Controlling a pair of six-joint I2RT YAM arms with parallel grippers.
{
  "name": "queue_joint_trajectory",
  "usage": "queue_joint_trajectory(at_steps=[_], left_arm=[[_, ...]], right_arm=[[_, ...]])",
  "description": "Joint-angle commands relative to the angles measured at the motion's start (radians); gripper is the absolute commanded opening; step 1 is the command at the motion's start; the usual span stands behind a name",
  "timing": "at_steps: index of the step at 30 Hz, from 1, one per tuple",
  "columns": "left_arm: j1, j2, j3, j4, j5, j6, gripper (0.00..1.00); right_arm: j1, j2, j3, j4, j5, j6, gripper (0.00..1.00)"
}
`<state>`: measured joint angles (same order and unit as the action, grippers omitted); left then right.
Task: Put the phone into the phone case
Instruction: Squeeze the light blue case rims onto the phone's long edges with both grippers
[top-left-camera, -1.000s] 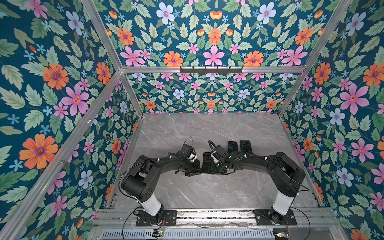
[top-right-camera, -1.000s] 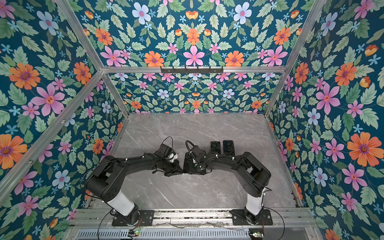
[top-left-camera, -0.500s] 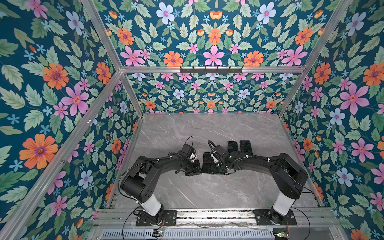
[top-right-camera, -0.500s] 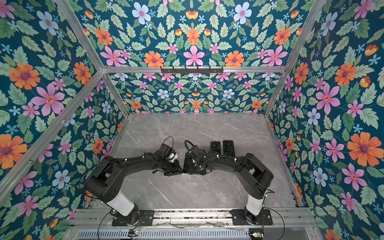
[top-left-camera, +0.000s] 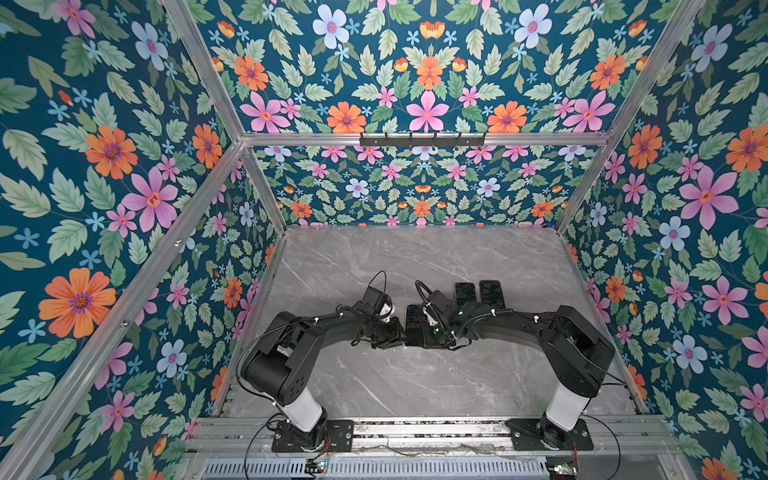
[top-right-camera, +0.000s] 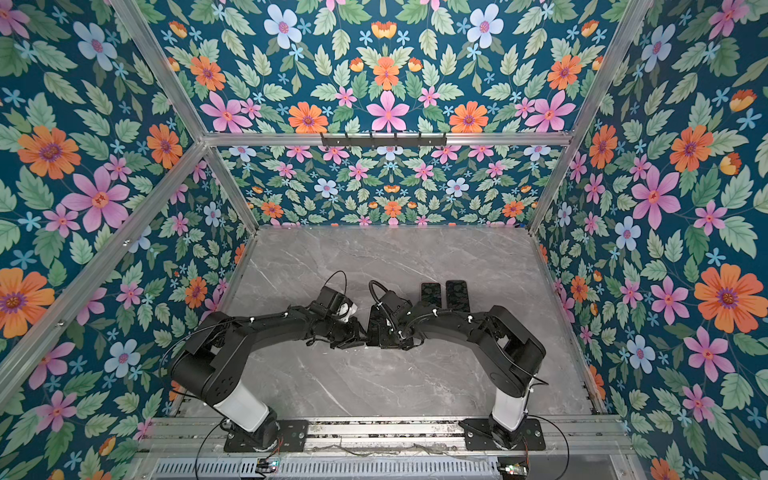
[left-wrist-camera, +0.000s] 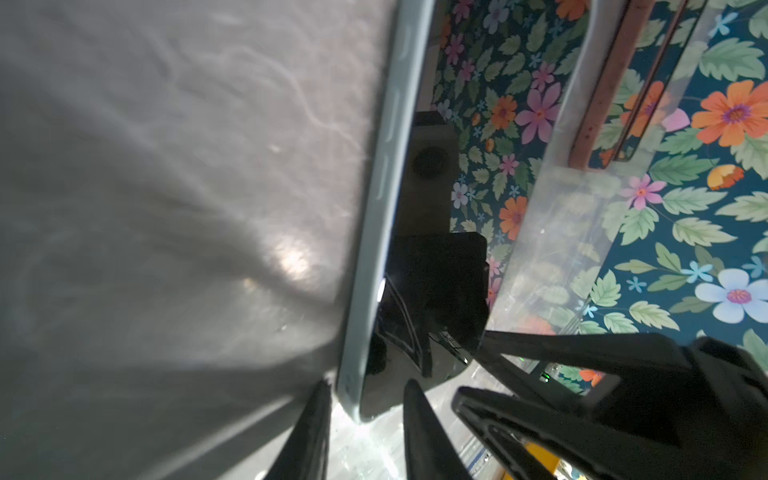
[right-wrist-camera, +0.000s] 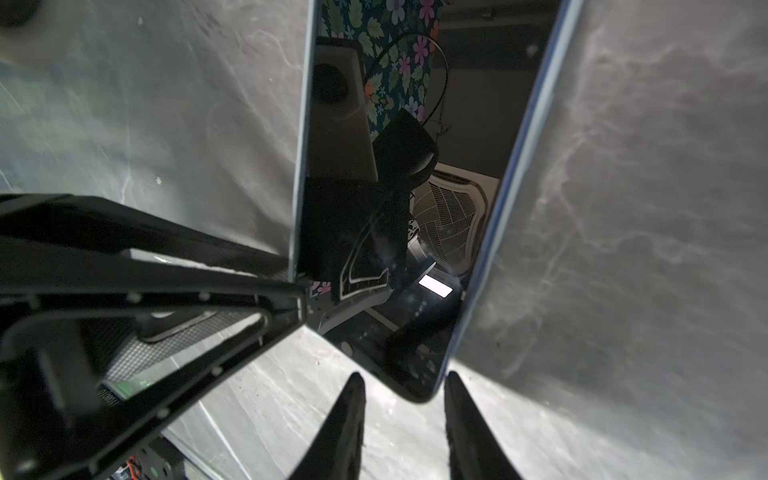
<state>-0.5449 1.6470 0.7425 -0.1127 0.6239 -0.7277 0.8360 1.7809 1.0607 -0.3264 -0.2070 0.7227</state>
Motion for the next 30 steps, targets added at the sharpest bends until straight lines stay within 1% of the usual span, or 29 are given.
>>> queue_joint_trajectory(at_steps=[1, 3, 13, 15, 26, 29, 30], left_arm=[[-0.001, 0.005, -0.007, 0.017, 0.006, -0.007, 0.32], [-0.003, 0.008, -0.011, 0.024, 0.01, -0.009, 0.31], [-0.008, 0.003, -0.026, 0.045, 0.014, -0.017, 0.31], [-0.008, 0.003, -0.027, 0.046, 0.014, -0.016, 0.3], [-0.01, -0.003, -0.036, 0.053, 0.015, -0.019, 0.3], [-0.01, -0.021, -0.028, 0.016, -0.001, -0.005, 0.3], [-0.009, -0.031, -0.023, -0.004, -0.01, 0.003, 0.3]], right_arm=[[0.001, 0.016, 0.01, 0.012, -0.013, 0.003, 0.29], [0.001, 0.023, 0.013, 0.014, -0.016, 0.002, 0.26], [0.001, 0.034, 0.014, 0.024, -0.028, 0.007, 0.18], [0.001, 0.034, 0.011, 0.029, -0.029, 0.009, 0.14], [0.001, 0.036, 0.014, 0.02, -0.03, 0.011, 0.12], [0.0, -0.013, 0.021, -0.029, 0.015, -0.001, 0.13], [0.0, -0.032, 0.018, -0.039, 0.033, -0.002, 0.15]])
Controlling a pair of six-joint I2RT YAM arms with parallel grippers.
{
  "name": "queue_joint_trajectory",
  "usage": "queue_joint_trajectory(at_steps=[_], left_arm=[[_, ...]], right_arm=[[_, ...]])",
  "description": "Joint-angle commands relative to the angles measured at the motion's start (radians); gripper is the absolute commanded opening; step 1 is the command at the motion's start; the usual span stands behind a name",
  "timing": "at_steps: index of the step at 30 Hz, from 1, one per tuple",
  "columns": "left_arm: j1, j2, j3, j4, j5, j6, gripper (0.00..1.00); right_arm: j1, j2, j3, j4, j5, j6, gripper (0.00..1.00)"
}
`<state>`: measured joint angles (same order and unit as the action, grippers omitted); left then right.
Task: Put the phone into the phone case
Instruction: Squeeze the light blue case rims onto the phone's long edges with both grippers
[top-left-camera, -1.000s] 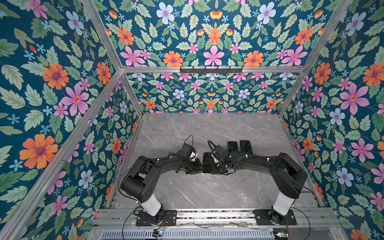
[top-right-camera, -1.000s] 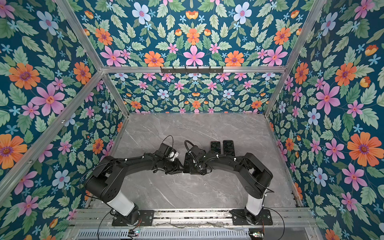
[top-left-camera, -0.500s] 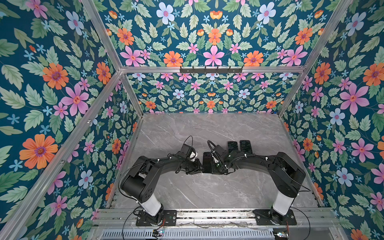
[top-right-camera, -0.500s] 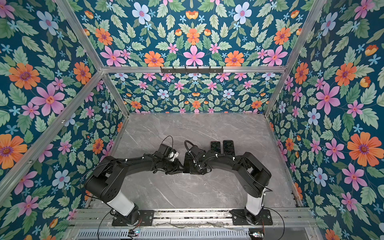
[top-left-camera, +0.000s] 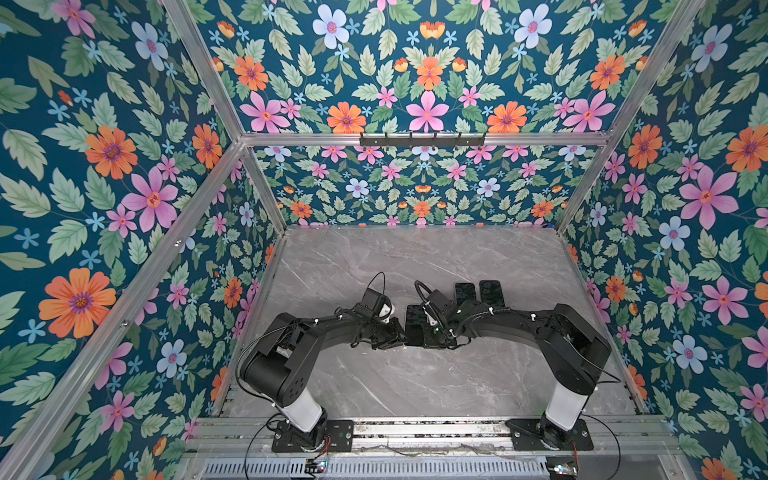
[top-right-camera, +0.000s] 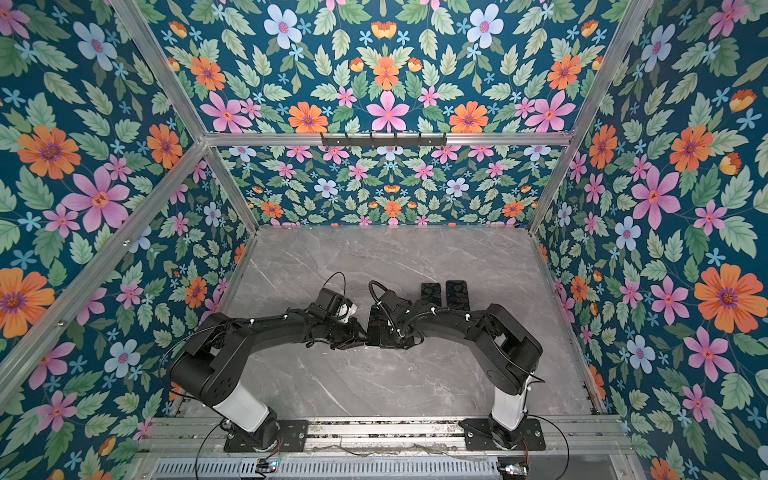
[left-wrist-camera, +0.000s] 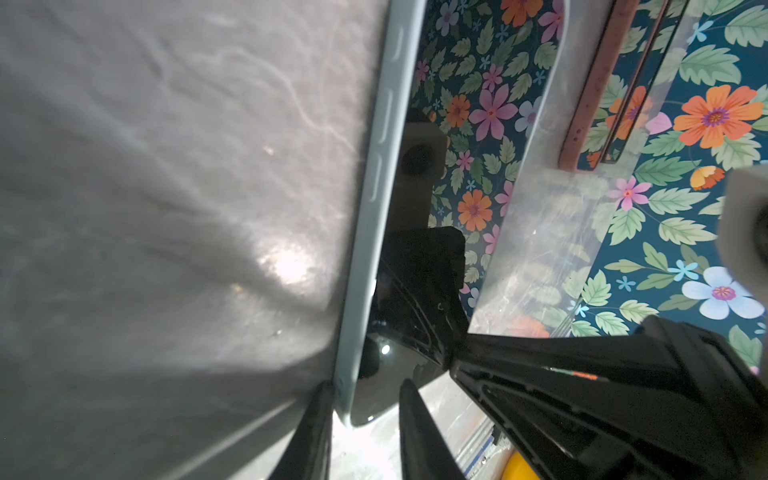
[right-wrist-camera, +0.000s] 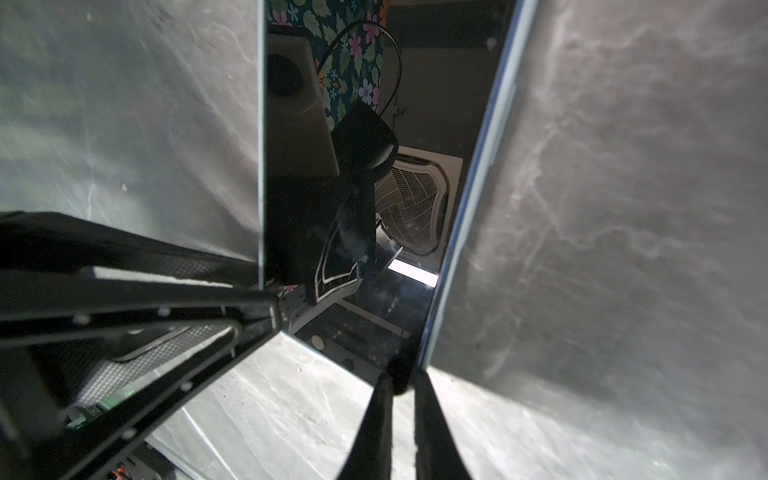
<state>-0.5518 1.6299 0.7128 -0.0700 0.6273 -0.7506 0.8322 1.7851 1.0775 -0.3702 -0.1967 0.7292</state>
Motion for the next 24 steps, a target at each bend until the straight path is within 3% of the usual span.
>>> queue_joint_trajectory(at_steps=[1, 8, 12, 24], left_arm=[[-0.001, -0.019, 0.012, -0.066, -0.021, 0.036, 0.3], [0.0, -0.023, 0.028, -0.109, -0.03, 0.062, 0.43], [0.0, -0.006, 0.031, -0.101, -0.022, 0.064, 0.45], [-0.003, 0.035, 0.016, -0.028, 0.018, 0.031, 0.42]], right_arm=[[0.003, -0.05, -0.003, -0.001, 0.036, -0.008, 0.18], [-0.027, -0.063, -0.041, 0.049, 0.005, 0.007, 0.35], [-0.04, -0.049, -0.063, 0.097, -0.037, 0.024, 0.43], [-0.052, -0.002, -0.082, 0.175, -0.094, 0.04, 0.35]])
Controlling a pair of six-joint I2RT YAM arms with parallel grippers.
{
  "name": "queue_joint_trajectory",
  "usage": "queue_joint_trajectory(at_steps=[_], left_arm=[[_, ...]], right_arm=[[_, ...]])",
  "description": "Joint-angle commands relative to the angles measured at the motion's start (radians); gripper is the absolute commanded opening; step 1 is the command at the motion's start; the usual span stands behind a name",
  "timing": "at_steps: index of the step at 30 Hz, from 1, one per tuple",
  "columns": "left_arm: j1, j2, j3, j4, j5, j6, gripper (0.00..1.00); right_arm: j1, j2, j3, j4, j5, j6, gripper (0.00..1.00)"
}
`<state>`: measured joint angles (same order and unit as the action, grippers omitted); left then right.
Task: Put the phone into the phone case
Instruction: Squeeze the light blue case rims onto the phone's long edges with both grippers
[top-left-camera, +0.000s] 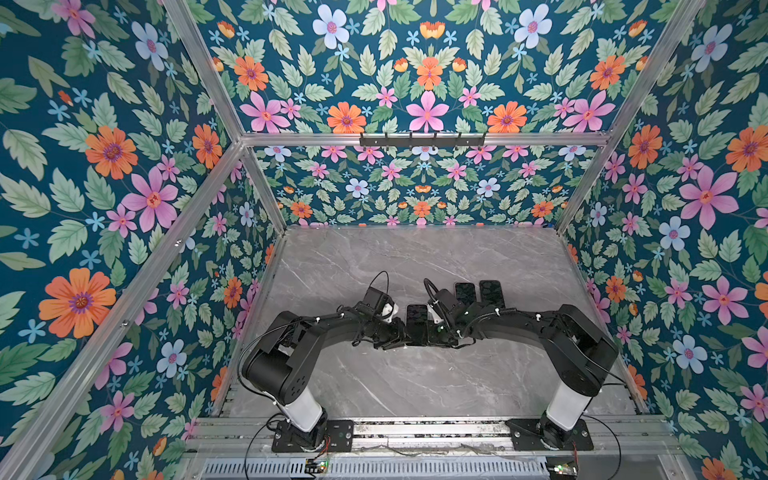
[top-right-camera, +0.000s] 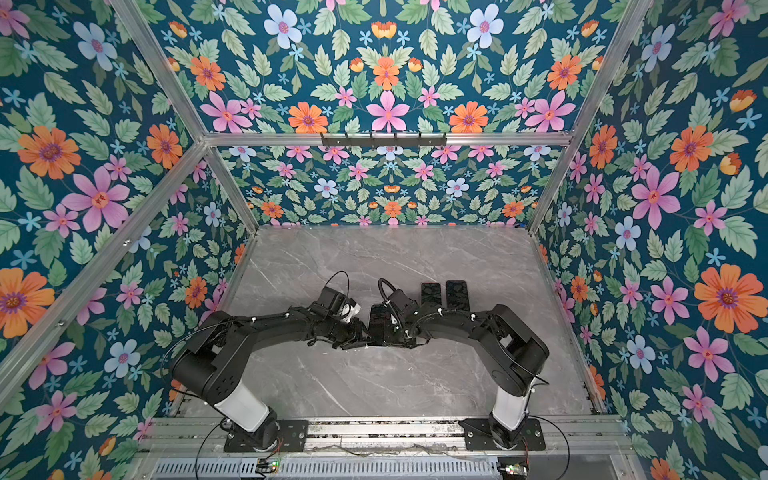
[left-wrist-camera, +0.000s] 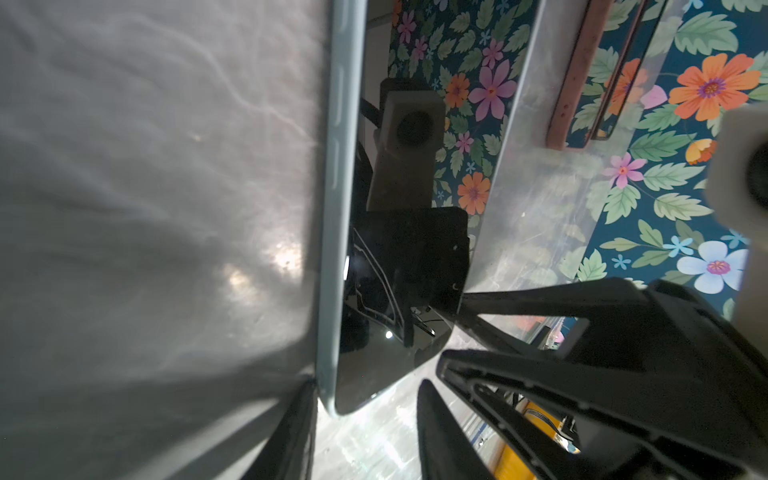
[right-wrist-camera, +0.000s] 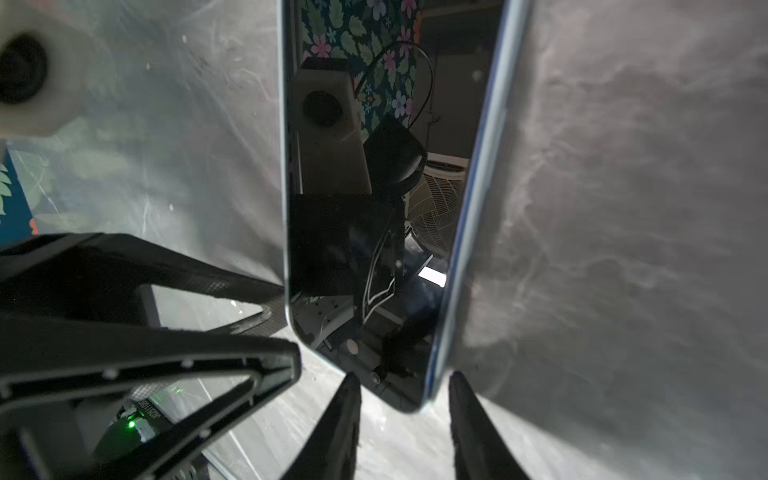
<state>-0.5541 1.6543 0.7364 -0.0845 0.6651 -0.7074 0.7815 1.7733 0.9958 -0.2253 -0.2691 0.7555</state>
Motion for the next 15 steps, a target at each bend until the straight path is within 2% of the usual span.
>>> queue_joint_trajectory(at_steps=[1, 15], left_arm=[[-0.001, 0.011, -0.009, -0.011, -0.018, -0.013, 0.42], [-0.013, 0.007, -0.01, 0.006, -0.013, -0.025, 0.4]], right_arm=[[-0.003, 0.012, 0.0, 0.032, -0.024, 0.015, 0.33], [-0.002, 0.013, -0.003, 0.04, -0.028, 0.017, 0.18]])
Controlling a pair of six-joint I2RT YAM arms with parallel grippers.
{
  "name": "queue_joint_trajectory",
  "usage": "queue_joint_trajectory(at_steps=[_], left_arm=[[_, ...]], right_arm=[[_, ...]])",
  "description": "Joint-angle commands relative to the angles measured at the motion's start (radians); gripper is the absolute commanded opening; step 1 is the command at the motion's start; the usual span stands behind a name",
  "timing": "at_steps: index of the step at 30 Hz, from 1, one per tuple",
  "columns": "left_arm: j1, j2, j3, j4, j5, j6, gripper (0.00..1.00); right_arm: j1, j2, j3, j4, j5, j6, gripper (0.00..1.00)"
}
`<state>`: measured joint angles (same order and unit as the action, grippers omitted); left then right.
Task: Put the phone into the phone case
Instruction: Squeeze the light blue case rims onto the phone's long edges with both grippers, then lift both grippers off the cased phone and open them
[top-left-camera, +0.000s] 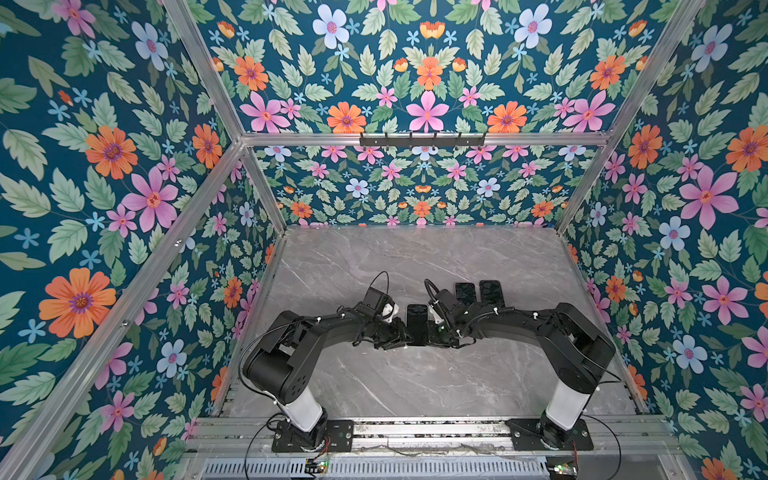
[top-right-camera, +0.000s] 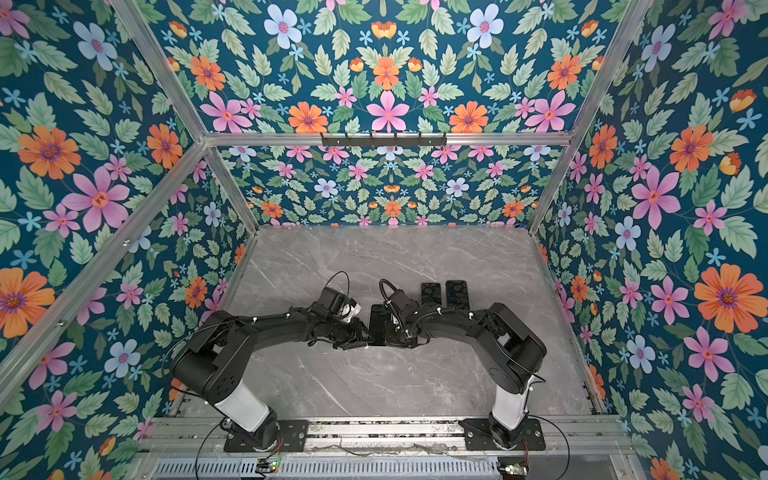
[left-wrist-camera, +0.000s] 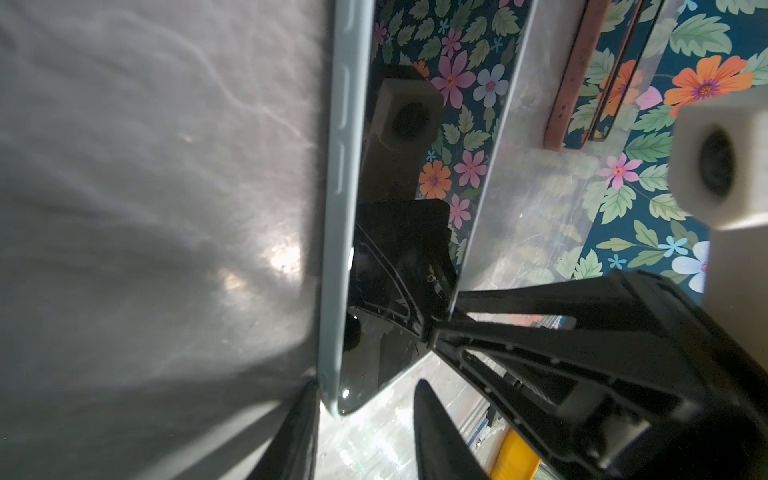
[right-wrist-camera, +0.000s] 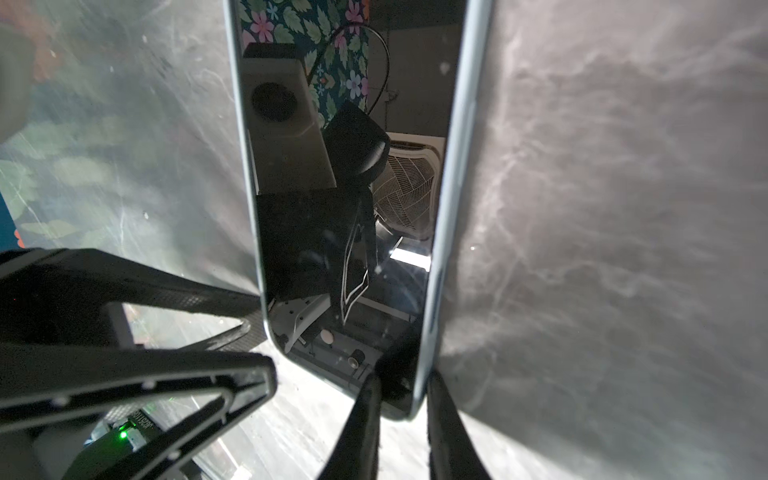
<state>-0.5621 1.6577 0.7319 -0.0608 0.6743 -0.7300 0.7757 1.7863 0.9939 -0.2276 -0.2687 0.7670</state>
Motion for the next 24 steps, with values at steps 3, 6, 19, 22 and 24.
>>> queue_joint_trajectory(at_steps=[3, 6, 19, 22, 24], left_arm=[[-0.007, -0.002, -0.008, -0.017, -0.024, -0.003, 0.4], [-0.007, -0.013, -0.008, -0.029, -0.033, -0.001, 0.39], [0.027, 0.09, 0.235, -0.287, -0.23, 0.215, 0.43], [0.058, 0.126, 0.276, -0.287, -0.208, 0.229, 0.45], [0.068, 0.143, 0.29, -0.27, -0.183, 0.227, 0.45]], right_arm=[[0.004, -0.003, -0.004, 0.043, -0.027, 0.007, 0.13], [0.004, -0.01, -0.007, 0.041, -0.023, 0.009, 0.11], [-0.049, -0.018, 0.117, -0.075, 0.08, -0.082, 0.37], [-0.066, 0.034, 0.175, -0.095, 0.068, -0.1, 0.41], [-0.078, 0.06, 0.192, -0.093, 0.058, -0.104, 0.42]])
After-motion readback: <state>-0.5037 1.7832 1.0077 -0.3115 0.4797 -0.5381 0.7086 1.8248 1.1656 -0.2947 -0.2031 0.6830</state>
